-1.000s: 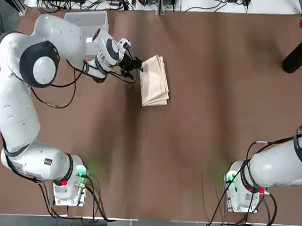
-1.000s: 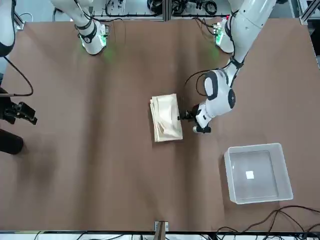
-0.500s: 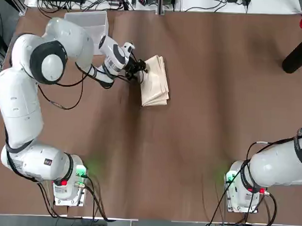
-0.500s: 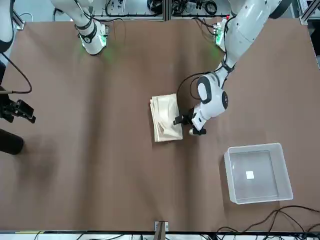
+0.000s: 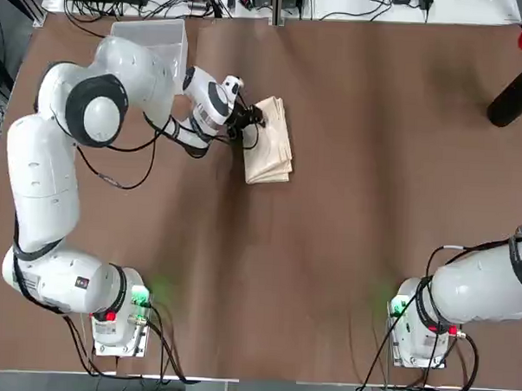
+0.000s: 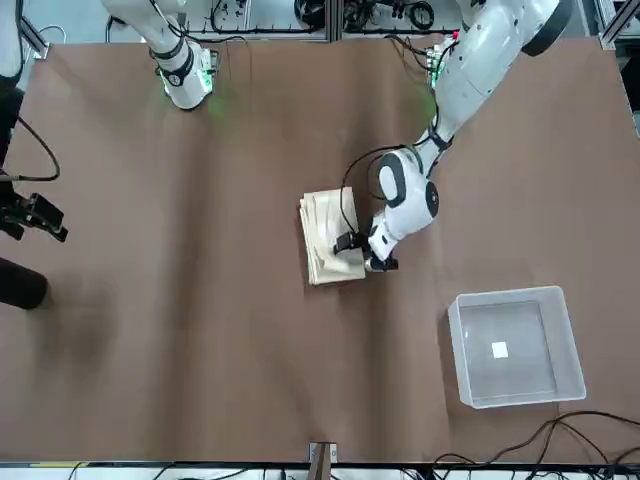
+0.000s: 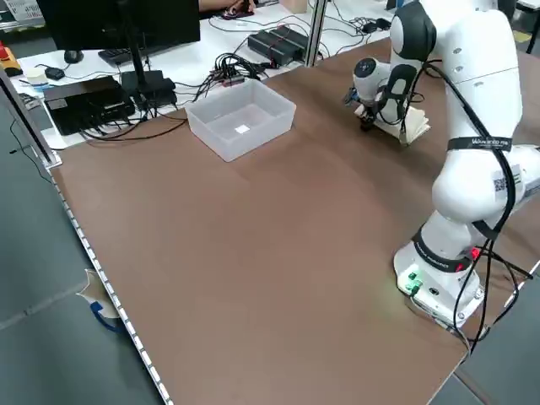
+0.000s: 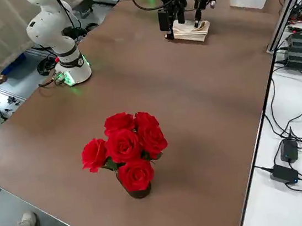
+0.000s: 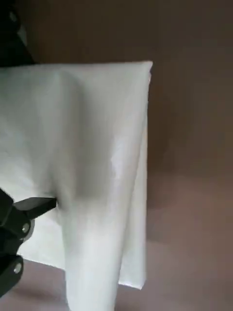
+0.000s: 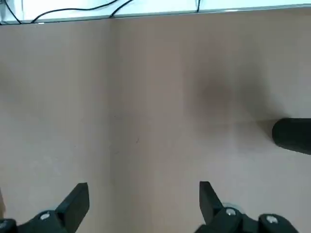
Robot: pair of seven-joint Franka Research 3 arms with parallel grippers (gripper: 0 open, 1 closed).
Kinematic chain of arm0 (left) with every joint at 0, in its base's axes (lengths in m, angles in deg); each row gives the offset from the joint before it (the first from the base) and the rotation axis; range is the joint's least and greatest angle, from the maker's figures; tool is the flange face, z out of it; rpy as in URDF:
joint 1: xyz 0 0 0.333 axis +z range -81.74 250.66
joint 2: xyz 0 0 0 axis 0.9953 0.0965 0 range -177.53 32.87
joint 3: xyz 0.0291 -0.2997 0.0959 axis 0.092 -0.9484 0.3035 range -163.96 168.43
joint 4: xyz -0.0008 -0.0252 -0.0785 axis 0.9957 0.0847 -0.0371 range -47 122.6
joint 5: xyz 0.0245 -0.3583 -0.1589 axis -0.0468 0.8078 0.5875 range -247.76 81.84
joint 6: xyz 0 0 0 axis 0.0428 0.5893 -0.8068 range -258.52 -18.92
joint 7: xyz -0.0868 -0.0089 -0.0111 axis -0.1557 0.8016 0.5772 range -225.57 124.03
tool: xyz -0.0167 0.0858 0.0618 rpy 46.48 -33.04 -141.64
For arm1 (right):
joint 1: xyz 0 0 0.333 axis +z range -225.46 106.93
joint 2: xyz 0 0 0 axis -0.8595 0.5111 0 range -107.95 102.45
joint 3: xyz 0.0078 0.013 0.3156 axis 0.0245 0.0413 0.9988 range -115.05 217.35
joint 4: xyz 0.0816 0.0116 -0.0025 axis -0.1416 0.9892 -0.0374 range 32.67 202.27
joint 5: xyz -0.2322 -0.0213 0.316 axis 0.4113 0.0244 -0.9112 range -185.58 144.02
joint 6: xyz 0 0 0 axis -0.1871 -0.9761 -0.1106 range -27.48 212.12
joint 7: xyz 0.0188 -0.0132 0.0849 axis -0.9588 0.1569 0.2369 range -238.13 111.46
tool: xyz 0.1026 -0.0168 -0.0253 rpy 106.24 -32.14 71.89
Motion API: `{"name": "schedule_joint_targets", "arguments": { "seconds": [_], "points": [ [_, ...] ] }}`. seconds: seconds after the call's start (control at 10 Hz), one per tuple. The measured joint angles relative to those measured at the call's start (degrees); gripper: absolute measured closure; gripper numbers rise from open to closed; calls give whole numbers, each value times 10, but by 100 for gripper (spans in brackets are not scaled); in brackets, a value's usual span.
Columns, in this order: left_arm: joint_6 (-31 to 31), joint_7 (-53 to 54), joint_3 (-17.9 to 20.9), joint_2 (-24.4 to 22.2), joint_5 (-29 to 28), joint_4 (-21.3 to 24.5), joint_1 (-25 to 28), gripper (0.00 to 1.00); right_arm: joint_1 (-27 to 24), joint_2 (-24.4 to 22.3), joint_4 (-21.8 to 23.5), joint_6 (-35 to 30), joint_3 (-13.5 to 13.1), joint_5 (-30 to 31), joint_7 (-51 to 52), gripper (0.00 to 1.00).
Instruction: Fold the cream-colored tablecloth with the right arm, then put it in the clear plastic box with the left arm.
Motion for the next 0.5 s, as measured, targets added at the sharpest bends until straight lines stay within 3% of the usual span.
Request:
{"name": "schedule_joint_targets", "arguments": {
  "seconds": [0.1,0.5],
  "points": [
    [0,0,-1,0,0,-3,-2,15,2,-1,0,-1,-2,0,0,0],
    [-2,0,-8,-1,0,-13,-1,76,20,-27,-2,-17,-28,0,0,0]
  ]
}}
